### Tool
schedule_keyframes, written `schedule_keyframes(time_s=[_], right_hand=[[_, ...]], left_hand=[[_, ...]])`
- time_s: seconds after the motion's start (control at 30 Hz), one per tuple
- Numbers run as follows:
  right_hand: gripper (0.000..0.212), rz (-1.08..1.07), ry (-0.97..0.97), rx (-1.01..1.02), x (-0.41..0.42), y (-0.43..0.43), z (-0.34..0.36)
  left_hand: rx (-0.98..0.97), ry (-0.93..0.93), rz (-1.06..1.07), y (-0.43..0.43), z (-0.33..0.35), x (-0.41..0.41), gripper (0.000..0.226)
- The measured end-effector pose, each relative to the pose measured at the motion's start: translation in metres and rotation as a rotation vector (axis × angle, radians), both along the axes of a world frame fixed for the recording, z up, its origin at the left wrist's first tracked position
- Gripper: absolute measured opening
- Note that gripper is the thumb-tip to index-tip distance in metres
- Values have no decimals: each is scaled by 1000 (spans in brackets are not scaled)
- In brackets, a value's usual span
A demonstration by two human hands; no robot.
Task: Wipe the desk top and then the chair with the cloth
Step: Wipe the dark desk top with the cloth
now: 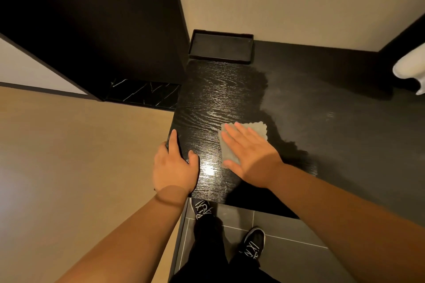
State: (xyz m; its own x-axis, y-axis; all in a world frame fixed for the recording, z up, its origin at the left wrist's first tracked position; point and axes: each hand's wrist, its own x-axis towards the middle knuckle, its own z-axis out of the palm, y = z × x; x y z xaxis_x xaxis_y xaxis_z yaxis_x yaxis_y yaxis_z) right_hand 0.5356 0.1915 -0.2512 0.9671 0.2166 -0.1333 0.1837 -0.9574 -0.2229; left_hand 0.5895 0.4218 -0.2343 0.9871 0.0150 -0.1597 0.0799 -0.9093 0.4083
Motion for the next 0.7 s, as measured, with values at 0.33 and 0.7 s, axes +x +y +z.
schedule_keyframes(time_s=[0.33, 0.7], right_hand=[[76, -286, 26, -36, 14, 4, 9], [83, -284, 83, -48, -1, -55, 13]], left_hand=[[18, 19, -1, -1, 2, 0, 74], [111, 54, -57, -1, 6, 4, 74]])
